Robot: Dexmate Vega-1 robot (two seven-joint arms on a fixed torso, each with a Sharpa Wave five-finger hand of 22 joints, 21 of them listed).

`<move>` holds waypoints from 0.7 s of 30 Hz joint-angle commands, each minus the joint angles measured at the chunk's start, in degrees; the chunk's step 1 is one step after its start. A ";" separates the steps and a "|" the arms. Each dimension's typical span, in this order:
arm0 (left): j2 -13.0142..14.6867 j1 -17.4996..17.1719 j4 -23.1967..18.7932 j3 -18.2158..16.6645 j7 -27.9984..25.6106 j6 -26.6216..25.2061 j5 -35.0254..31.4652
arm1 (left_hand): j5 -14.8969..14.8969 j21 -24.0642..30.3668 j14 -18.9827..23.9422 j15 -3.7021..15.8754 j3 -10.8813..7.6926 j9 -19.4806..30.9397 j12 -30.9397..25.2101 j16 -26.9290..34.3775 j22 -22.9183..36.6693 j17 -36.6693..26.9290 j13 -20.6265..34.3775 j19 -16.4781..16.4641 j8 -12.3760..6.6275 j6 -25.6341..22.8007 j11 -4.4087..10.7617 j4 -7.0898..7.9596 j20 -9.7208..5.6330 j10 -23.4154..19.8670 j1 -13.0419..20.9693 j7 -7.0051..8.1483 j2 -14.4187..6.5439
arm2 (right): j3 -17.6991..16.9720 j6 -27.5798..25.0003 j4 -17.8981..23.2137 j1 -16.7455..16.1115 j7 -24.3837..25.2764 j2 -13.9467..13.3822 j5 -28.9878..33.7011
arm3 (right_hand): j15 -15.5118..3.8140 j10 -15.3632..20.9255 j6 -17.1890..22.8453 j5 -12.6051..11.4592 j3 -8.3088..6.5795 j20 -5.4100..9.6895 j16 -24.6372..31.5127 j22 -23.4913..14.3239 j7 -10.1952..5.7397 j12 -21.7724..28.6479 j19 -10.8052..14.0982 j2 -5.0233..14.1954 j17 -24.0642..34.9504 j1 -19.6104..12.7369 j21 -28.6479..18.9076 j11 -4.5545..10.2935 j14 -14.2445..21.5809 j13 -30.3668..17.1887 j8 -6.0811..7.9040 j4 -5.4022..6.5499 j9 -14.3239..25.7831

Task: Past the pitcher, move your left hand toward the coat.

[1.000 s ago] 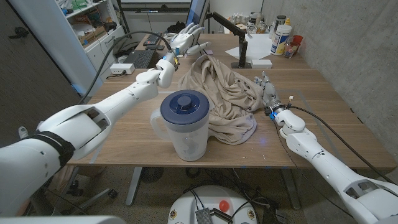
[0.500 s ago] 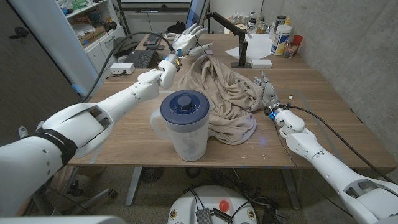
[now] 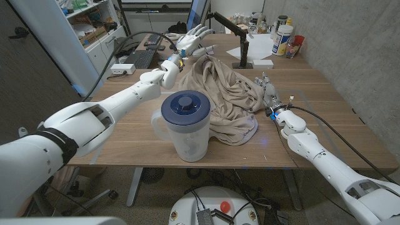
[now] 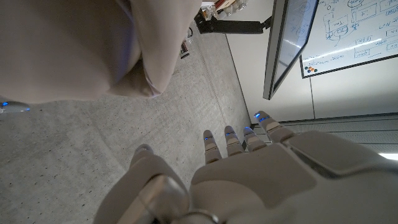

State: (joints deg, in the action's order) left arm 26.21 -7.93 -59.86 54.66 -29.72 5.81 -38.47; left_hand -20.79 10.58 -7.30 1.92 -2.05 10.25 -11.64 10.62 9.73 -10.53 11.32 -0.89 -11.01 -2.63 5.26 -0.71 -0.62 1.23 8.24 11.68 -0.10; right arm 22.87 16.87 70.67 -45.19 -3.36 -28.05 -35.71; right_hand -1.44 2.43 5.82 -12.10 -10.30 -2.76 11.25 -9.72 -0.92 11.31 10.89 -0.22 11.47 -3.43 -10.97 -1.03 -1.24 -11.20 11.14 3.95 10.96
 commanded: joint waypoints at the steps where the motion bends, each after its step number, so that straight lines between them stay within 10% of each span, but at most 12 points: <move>1: -0.24 0.39 0.19 0.94 -0.25 0.48 -1.40 | -0.50 -0.24 -0.94 4.96 0.41 0.19 0.16 -0.08 0.29 -0.23 0.24 0.66 0.29 0.82 0.24 0.15 -0.12 0.64 -0.57 0.11 0.06 | 0.08 -0.15 0.09 0.03 -0.05 -0.10 0.04 | -0.19 -0.36 -0.27 0.05 0.24 -0.07 0.00 -0.10 0.21 -0.12 -0.19 -0.18 0.02 -0.27 0.16 -0.14 -0.39 0.02 -0.02 -0.07 0.10; 21: -0.68 0.78 0.74 1.82 -0.21 1.42 -2.37 | -0.74 -0.19 -1.60 5.05 0.70 0.21 0.26 -0.11 0.33 -0.27 0.28 1.24 0.34 1.52 0.44 0.39 -0.06 1.42 -0.91 0.09 -0.04 | 0.17 -0.25 0.07 0.10 0.14 -0.11 0.25 | -0.16 -0.36 -0.32 0.04 0.28 -0.13 0.05 -0.10 0.18 -0.08 -0.25 -0.11 0.00 -0.31 0.15 -0.16 -0.44 0.02 0.01 -0.13 0.10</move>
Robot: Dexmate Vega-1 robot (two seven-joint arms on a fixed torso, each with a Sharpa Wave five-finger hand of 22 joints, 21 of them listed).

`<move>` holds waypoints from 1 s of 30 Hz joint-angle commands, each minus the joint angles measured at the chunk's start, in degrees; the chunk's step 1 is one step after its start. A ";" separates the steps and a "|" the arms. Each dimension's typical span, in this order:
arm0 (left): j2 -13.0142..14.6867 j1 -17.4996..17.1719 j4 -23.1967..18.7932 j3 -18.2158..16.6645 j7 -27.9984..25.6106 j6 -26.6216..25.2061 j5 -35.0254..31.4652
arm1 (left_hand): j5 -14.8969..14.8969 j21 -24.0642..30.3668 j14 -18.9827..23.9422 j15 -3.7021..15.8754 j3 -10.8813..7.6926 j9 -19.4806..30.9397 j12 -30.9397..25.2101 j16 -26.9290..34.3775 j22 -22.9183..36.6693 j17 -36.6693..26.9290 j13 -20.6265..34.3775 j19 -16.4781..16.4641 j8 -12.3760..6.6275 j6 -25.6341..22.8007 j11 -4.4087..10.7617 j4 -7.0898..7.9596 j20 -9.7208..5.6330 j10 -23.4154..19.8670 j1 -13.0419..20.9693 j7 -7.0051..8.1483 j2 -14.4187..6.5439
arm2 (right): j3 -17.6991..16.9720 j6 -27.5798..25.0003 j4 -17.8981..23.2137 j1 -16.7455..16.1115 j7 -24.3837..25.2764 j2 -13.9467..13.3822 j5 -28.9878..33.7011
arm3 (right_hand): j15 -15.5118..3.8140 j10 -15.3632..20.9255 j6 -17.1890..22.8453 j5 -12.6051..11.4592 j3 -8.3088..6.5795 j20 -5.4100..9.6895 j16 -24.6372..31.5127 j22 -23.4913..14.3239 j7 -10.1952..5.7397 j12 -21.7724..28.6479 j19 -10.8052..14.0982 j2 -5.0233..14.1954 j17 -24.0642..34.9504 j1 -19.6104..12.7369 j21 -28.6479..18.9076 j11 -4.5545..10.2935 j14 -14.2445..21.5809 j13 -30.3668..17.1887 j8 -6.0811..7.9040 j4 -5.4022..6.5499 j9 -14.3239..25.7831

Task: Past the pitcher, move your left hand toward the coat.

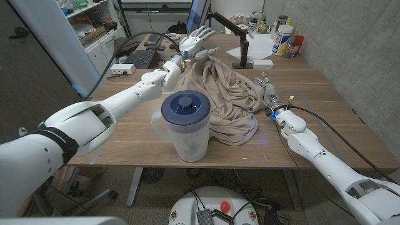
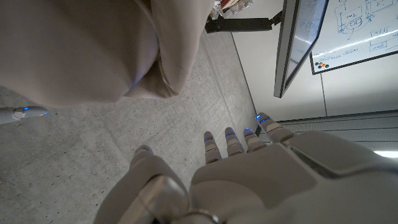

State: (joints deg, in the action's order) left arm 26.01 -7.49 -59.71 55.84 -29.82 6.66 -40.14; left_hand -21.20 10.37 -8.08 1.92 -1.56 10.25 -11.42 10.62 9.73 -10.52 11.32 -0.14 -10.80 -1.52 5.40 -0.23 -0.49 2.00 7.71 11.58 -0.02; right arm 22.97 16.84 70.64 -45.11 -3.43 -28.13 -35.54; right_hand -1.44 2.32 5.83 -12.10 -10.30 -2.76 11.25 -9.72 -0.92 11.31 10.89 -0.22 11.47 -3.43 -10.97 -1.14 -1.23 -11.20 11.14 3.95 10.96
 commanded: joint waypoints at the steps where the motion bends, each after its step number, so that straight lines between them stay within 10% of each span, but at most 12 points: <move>1: -0.48 0.34 0.59 0.64 -0.11 0.57 -0.70 | -0.38 0.02 -0.93 5.04 0.29 0.22 0.12 -0.09 0.33 -0.29 0.29 0.65 0.26 0.91 0.36 -0.04 -0.18 1.02 -0.45 0.19 -0.14 | 0.07 -0.23 0.10 0.02 0.21 -0.03 0.08 | -0.16 -0.23 -0.31 0.04 0.29 -0.16 0.05 -0.10 0.16 -0.07 -0.25 -0.11 0.00 -0.32 0.15 -0.05 -0.44 0.02 0.02 -0.13 0.10; 30: -1.92 0.99 3.24 2.76 -0.63 0.97 -0.87 | -0.71 0.30 -0.82 4.78 0.70 0.24 -0.26 0.24 0.35 -0.31 0.40 0.84 -0.10 1.26 0.05 0.22 0.01 1.17 -0.75 0.13 -0.31 | 0.23 -0.38 0.19 0.04 0.43 -0.16 0.43 | -0.17 -0.25 -0.29 0.02 0.34 -0.14 0.11 -0.10 0.23 -0.03 -0.35 0.05 -0.01 -0.35 0.15 0.00 -0.52 0.03 0.09 -0.19 0.10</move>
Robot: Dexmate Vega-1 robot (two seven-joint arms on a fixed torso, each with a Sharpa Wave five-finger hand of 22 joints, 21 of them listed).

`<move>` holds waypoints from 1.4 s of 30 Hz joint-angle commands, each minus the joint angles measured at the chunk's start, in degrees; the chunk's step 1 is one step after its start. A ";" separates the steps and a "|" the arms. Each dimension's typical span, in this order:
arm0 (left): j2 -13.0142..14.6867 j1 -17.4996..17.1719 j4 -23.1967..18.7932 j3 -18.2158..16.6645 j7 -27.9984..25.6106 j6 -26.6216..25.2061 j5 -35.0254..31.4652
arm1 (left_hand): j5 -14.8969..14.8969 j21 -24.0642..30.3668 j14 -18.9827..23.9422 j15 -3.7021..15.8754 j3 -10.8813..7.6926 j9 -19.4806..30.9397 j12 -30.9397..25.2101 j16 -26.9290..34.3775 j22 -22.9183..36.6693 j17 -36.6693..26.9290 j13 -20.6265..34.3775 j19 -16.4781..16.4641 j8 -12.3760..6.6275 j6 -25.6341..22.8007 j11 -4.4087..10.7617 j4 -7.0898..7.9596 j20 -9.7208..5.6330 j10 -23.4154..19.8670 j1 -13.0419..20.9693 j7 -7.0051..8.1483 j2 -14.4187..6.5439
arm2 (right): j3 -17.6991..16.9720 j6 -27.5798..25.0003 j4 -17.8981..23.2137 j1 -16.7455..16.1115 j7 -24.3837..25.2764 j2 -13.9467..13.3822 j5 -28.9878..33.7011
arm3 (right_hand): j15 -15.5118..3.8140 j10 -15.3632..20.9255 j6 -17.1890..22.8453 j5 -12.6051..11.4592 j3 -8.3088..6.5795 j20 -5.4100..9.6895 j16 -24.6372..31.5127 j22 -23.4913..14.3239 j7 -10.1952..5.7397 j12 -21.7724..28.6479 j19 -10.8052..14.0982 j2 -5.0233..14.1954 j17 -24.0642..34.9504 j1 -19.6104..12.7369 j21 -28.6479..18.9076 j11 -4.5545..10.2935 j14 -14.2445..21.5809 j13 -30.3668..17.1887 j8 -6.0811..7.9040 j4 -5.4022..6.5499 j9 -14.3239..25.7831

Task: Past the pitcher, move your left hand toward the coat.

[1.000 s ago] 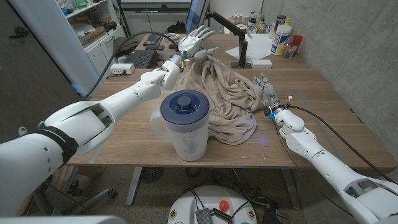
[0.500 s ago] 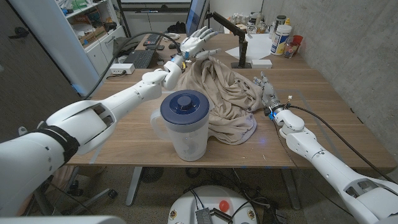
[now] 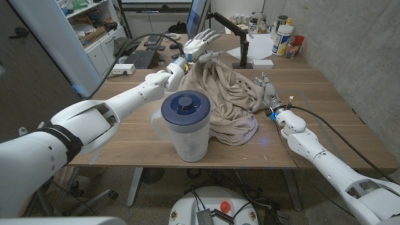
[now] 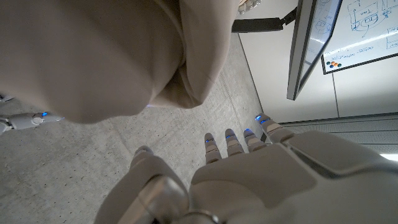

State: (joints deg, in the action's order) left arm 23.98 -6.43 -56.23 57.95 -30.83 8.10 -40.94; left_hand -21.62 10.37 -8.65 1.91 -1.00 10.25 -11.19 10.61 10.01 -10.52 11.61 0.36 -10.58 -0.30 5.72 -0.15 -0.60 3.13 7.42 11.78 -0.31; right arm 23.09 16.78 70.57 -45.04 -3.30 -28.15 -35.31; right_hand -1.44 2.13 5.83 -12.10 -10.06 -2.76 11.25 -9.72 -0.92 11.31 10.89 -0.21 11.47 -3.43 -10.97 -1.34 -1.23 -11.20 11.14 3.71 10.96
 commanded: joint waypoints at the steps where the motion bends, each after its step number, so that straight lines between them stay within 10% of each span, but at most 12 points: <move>1: 0.13 -0.08 -0.28 0.64 0.42 -0.52 -0.06 | -0.30 0.33 -0.21 4.75 0.14 0.25 -0.50 0.25 0.07 -0.31 0.11 0.26 -0.33 0.03 -0.27 0.16 0.09 0.02 -0.47 -0.06 -0.02 | 0.11 -0.32 0.26 -0.04 0.31 -0.15 0.20 | -0.14 -0.09 -0.29 0.02 0.10 -0.17 0.11 -0.10 0.20 -0.04 -0.36 0.06 -0.01 -0.35 0.15 0.15 -0.53 0.03 0.09 0.04 0.10; 42: -0.75 0.33 1.12 1.64 0.92 -0.76 0.26 | -0.77 0.62 1.49 4.56 0.58 0.21 -1.00 0.69 0.03 -0.25 0.08 -0.56 -0.68 -0.49 -0.26 0.18 0.30 -0.81 -0.23 -0.20 -0.26 | 0.24 -0.57 0.48 -0.04 0.45 -0.36 0.49 | -0.08 -0.23 -0.20 0.00 0.15 -0.12 0.15 -0.10 0.16 -0.03 -0.40 0.29 -0.03 -0.45 0.11 0.11 -0.66 0.04 0.18 -0.08 0.09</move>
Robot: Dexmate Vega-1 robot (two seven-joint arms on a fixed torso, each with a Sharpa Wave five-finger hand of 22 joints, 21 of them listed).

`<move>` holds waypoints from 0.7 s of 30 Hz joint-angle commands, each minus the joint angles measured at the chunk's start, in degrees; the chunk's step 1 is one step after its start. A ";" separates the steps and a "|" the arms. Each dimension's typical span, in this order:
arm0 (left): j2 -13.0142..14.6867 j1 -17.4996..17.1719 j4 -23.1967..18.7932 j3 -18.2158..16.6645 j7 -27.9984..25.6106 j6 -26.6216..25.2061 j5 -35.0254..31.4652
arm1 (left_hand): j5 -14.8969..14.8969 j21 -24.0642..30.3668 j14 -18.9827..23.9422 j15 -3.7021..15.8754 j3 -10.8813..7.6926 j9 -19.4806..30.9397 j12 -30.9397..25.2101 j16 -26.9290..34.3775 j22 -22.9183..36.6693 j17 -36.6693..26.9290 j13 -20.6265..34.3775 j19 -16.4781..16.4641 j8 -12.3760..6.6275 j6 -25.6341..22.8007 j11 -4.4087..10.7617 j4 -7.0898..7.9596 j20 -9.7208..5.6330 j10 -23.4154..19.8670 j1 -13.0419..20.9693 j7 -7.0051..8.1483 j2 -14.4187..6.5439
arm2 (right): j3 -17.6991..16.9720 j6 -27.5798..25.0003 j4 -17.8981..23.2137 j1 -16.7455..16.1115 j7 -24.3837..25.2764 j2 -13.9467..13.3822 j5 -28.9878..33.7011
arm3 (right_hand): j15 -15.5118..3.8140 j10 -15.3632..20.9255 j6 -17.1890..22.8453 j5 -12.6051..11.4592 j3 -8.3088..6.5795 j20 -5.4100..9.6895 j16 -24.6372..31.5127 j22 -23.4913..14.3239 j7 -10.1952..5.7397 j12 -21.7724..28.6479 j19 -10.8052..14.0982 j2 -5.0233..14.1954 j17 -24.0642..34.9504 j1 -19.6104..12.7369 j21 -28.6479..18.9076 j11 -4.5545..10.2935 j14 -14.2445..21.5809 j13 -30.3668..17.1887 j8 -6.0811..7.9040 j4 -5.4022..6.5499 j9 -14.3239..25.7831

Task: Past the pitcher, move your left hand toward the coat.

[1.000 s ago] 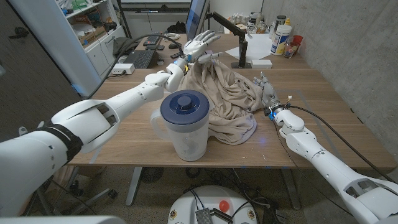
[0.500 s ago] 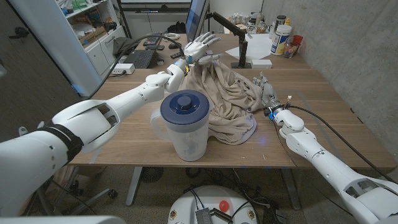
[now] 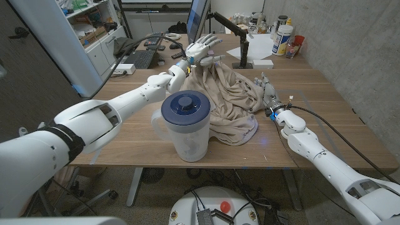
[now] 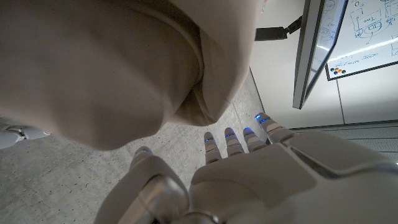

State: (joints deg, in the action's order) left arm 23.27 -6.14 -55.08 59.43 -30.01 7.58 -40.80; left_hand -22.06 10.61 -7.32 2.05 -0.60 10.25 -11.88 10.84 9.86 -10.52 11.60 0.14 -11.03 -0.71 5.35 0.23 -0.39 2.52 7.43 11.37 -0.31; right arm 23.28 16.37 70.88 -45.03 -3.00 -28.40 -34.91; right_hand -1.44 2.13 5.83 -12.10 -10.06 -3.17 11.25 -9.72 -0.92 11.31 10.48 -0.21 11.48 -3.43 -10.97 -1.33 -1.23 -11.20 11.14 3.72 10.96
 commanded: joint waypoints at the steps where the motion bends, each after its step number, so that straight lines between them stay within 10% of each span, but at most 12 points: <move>1: -0.13 0.01 0.21 0.22 0.06 -0.22 0.13 | -0.34 0.37 0.19 4.47 0.19 0.21 -0.32 0.48 0.18 -0.25 0.09 -0.33 -0.23 -0.08 0.08 -0.21 0.09 -0.19 -0.23 0.21 -0.27 | 0.04 -0.15 0.17 -0.06 0.15 -0.11 0.08 | -0.08 -0.24 -0.20 0.00 0.16 0.29 0.15 -0.10 0.16 -0.04 0.01 0.29 -0.04 -0.45 0.11 0.07 -0.66 0.03 0.18 -0.08 0.09; 21: 0.27 -0.35 -0.13 0.08 0.00 -0.48 0.43 | -0.50 0.37 0.31 4.45 0.33 0.20 -0.43 0.41 0.18 -0.24 0.08 -0.45 -0.37 -0.42 -0.06 -0.22 0.18 -0.45 -0.08 0.04 -0.39 | 0.11 -0.13 0.05 0.04 0.12 -0.07 0.16 | -0.11 -0.27 -0.17 0.01 0.20 0.71 0.19 -0.10 0.26 -0.01 0.03 0.39 -0.03 -0.46 0.09 0.10 -0.68 0.04 0.20 -0.12 0.09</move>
State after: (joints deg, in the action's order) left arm 23.26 -6.14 -54.73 59.65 -29.97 7.35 -40.49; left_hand -22.26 10.61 -7.33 2.05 -0.37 10.25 -12.14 10.83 9.87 -10.52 11.59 0.14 -11.03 -0.71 5.21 0.01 -0.39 2.38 7.43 11.37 -0.31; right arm 23.35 16.14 71.06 -45.06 -2.87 -28.49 -34.85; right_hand -1.44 2.13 5.83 -12.10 -10.06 -2.94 11.25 -9.72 -0.92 11.31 10.30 -0.21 11.48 -3.43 -10.97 -1.33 -1.23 -11.20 11.14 3.72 10.96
